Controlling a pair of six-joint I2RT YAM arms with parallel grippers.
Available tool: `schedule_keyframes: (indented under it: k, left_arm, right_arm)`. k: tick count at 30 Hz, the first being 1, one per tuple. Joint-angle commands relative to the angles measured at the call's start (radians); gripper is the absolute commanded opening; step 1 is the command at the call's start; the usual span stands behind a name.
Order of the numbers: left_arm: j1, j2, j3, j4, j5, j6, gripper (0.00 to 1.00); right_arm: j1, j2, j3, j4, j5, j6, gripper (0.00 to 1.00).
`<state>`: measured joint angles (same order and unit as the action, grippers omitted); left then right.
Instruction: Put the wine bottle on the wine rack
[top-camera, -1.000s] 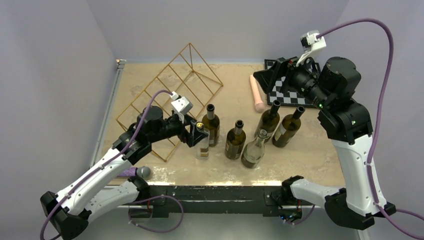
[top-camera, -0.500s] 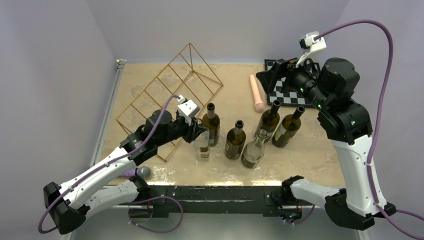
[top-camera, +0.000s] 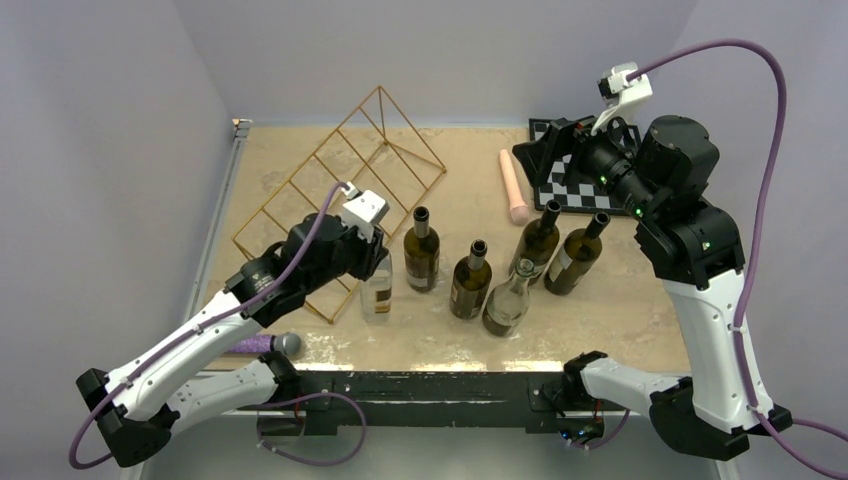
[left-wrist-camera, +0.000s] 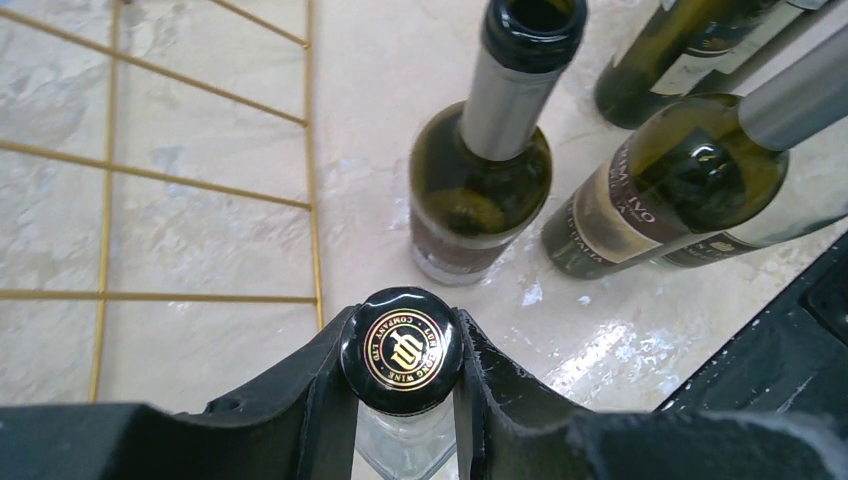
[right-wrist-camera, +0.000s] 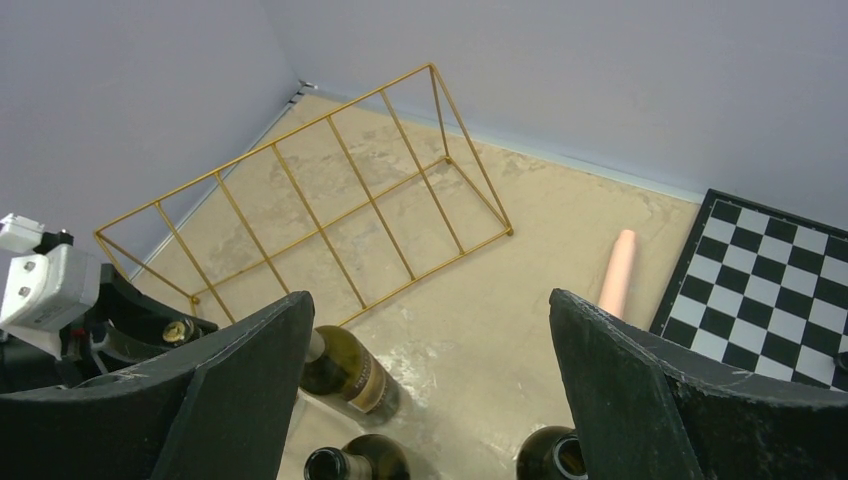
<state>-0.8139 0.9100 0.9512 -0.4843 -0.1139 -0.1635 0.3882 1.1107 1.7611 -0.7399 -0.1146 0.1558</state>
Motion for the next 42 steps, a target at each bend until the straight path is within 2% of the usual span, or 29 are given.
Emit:
schedule_keyframes:
  k: [1, 6, 11, 14, 17, 19, 26, 32, 42]
  left_arm:
    - [-0.001, -0.056, 0.155, -0.007, -0.145, -0.028, 0.0]
    - [0.0, -0.073, 0.215, -0.095, -0.329, -0.106, 0.0]
    - [0.001, -0.037, 0.291, -0.262, -0.589, -0.235, 0.0]
    - [0.002, -0.014, 0.339, -0.373, -0.708, -0.346, 0.0]
    - [0.018, -0.007, 0.37, -0.486, -0.77, -0.478, 0.0]
    - [0.034, -0.008, 0.367, -0.533, -0.776, -0.557, 0.0]
    - [0.082, 0.012, 0.361, -0.569, -0.758, -0.657, 0.0]
    - [0.191, -0.014, 0.281, -0.497, -0.622, -0.657, 0.0]
    - [0.263, -0.01, 0.214, -0.43, -0.554, -0.618, 0.0]
  right_arm:
    - [0.006, -0.003, 0.007, 0.043, 0.019, -0.012, 0.92]
    - [0.006, 0.001, -0.001, 0.052, 0.02, -0.012, 0.92]
    - [0.006, 0.01, -0.006, 0.054, 0.024, -0.012, 0.92]
    - [0.006, 0.016, -0.003, 0.052, 0.021, -0.009, 0.92]
    - [0.006, 0.022, -0.002, 0.051, 0.021, -0.007, 0.92]
    - [0.006, 0.025, 0.0, 0.051, 0.018, -0.006, 0.92]
    - [0.006, 0.038, 0.013, 0.045, 0.013, -0.004, 0.92]
    - [0.006, 0.036, 0.009, 0.039, 0.019, -0.009, 0.92]
    - [0.006, 0.031, 0.008, 0.034, 0.024, -0.019, 0.92]
